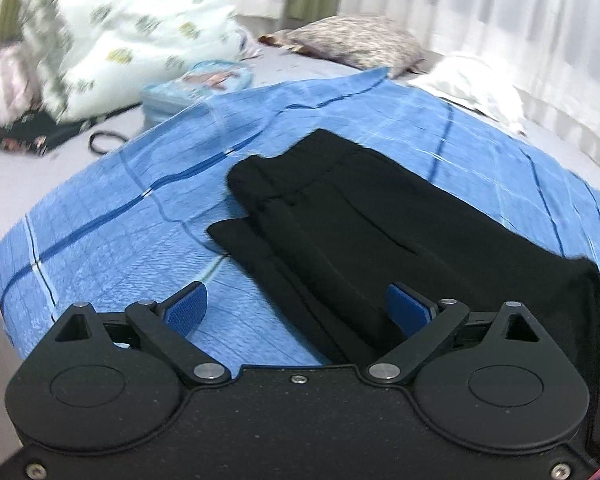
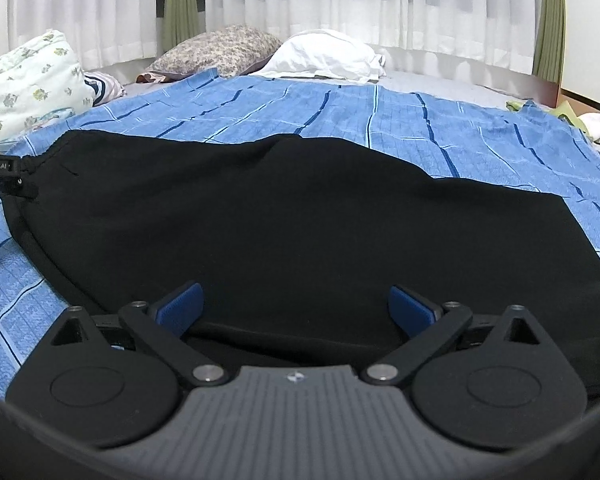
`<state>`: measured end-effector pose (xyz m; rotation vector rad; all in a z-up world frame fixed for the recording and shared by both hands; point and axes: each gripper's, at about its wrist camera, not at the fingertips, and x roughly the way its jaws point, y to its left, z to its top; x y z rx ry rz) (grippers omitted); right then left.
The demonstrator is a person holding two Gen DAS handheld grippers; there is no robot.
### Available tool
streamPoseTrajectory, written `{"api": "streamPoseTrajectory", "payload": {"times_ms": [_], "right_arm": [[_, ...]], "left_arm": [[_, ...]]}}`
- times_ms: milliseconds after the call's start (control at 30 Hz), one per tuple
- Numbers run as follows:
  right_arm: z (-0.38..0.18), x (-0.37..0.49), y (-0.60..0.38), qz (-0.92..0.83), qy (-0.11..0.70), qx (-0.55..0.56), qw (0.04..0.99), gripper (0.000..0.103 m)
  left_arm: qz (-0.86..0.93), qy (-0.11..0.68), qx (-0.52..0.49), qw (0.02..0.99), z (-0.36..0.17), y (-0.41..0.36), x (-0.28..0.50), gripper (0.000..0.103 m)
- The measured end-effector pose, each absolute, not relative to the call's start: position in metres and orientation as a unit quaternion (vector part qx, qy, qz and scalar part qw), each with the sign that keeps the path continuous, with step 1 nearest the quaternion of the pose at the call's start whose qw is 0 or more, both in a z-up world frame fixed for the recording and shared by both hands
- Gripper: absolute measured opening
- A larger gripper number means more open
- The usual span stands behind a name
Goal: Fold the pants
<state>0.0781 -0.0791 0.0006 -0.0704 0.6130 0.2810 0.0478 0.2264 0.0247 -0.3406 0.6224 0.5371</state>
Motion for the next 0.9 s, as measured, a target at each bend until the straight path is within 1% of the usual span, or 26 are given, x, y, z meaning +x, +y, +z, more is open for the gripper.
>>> {"api": "streamPoseTrajectory", "payload": {"times_ms": [133, 367, 700, 800, 833, 867, 900], "right_arm": [[0.0, 0.078, -0.08, 0.14, 0.3, -0.032, 0.943, 0.103], [-0.001, 0.078, -0.079, 0.14, 0.295, -0.035, 0.944, 0.103], [-0.001, 0.077, -0.08, 0.14, 0.294, -0.035, 0.945, 0.103], [0.0, 0.078, -0.08, 0.14, 0.293, -0.035, 0.945, 0.103], [0.0, 0.077, -0.08, 0.14, 0.294, -0.035, 0.945, 0.103], [0.0, 0.077, -0.08, 0.141, 0.294, -0.035, 0.945, 0.103], [0.0, 0.078, -0.08, 0.141, 0.295, -0.034, 0.944, 0.103]], "left_arm": [[0.275, 0.295, -0.201, 0.893, 0.019, 0.245, 0.05, 0.098], [0.264, 0.288, -0.223, 0.893, 0.016, 0.257, 0.06, 0.103], [0.272, 0.286, -0.221, 0.892, 0.011, 0.261, 0.086, 0.102], [0.275, 0.284, -0.198, 0.897, 0.012, 0.254, 0.088, 0.083], [0.282, 0.284, -0.189, 0.896, 0.012, 0.252, 0.088, 0.074], [0.285, 0.281, -0.185, 0.898, 0.012, 0.25, 0.088, 0.07], [0.286, 0.278, -0.187, 0.898, 0.012, 0.25, 0.087, 0.062]]}}
